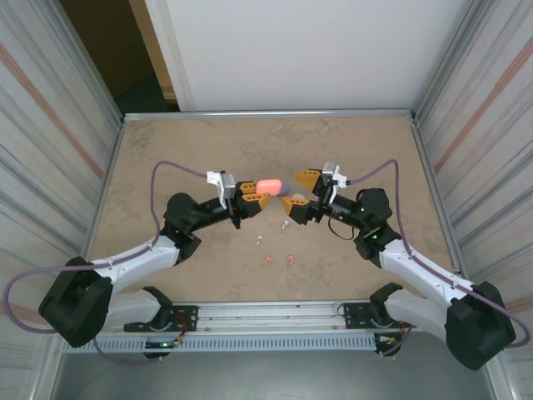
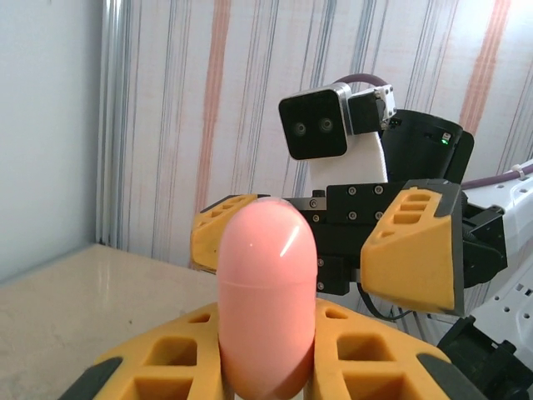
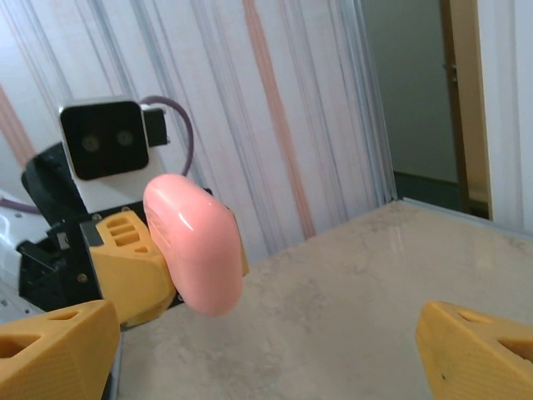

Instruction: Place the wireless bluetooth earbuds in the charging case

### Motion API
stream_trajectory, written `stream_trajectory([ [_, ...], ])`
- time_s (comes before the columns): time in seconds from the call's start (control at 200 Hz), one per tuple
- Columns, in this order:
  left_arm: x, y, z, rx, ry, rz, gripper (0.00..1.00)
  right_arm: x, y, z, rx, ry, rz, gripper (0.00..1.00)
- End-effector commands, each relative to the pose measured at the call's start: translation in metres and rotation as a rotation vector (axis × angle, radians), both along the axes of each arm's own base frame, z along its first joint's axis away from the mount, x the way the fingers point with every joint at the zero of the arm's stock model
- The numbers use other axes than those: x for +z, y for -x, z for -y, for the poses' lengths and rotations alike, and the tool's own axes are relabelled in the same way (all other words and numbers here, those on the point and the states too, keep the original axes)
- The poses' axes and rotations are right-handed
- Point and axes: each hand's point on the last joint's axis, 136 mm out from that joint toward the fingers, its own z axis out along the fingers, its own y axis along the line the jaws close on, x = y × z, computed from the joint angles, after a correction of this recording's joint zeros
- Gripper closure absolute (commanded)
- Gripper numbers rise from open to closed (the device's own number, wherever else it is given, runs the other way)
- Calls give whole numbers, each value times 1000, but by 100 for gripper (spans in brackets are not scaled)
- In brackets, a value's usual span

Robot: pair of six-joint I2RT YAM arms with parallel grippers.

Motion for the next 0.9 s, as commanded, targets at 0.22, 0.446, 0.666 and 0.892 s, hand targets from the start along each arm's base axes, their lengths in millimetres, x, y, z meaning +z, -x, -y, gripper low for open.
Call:
stream_trajectory([
  [0.22, 19, 12, 3, -40, 33, 123, 100, 42, 2, -6, 50, -77, 56, 13],
  [0.446, 19, 12, 4, -39, 32, 120, 100, 40, -6, -15, 61, -65, 41, 17],
  [0.666, 19, 12, 4, -39, 33, 124, 100, 38, -9, -19, 69, -57, 36, 17],
  [0.892, 22, 15, 4, -56, 39, 127, 100, 35, -16, -20, 44, -45, 33, 18],
])
